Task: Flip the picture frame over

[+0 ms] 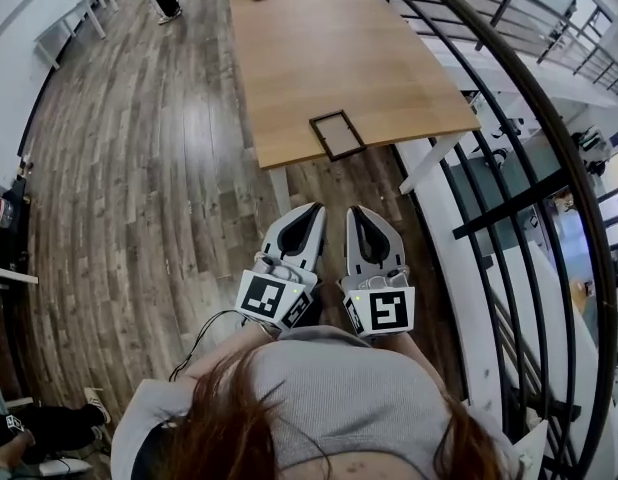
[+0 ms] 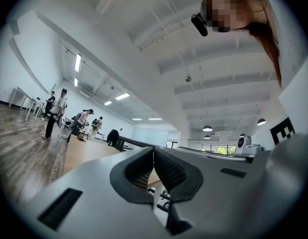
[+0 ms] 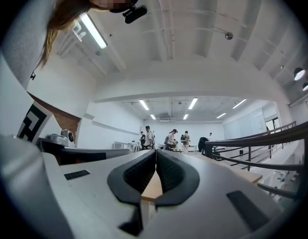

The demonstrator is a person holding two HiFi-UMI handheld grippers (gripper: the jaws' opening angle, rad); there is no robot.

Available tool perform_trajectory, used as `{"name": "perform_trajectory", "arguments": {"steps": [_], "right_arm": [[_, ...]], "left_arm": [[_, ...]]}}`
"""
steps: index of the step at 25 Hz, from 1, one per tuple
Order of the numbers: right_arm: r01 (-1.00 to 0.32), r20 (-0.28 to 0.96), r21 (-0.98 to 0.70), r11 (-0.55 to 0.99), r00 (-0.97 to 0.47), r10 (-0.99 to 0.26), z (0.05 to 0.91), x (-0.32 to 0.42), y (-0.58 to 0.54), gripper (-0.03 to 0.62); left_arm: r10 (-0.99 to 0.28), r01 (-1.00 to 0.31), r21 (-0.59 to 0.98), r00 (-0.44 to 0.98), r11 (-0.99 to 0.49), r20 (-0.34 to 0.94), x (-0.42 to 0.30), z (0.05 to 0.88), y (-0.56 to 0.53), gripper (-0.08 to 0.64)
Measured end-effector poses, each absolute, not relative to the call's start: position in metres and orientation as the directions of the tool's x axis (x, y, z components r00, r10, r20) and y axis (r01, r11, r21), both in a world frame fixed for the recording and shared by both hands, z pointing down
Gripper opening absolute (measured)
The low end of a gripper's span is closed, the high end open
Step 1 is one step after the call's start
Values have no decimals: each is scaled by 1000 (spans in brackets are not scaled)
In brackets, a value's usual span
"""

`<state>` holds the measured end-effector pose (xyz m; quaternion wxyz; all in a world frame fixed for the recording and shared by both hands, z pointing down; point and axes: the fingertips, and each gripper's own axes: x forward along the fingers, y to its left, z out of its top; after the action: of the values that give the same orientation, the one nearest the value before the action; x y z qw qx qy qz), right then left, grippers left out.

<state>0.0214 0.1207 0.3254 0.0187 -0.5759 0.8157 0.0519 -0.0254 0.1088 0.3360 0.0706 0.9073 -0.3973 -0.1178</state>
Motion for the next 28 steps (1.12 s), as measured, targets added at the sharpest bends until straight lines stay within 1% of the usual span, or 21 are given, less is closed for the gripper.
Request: {"name": "perform_trajectory", "arguments": {"steps": [7,14,18,28], "right_arm": [[-953,-59,20,302,-303,-951,334,23,2,15],[-961,-73,36,276,-278,-958,320,22,-105,15],[-966,-71,34,256,-258,-964,320,26,-129,15],[-954,-52,5,300,-299,-953,325,32,-135,15]], "left_arm": [[-707,-677,213,694,-705,-133,-20,336,-5,6],[-684,-656,202,717,-727,-134,-17,327,-113,6],[-688,-660,203,713,-724,-137,-16,329,-140,6],[-736,-702,234,669,-672,-106,-17,344,-145,6]]}}
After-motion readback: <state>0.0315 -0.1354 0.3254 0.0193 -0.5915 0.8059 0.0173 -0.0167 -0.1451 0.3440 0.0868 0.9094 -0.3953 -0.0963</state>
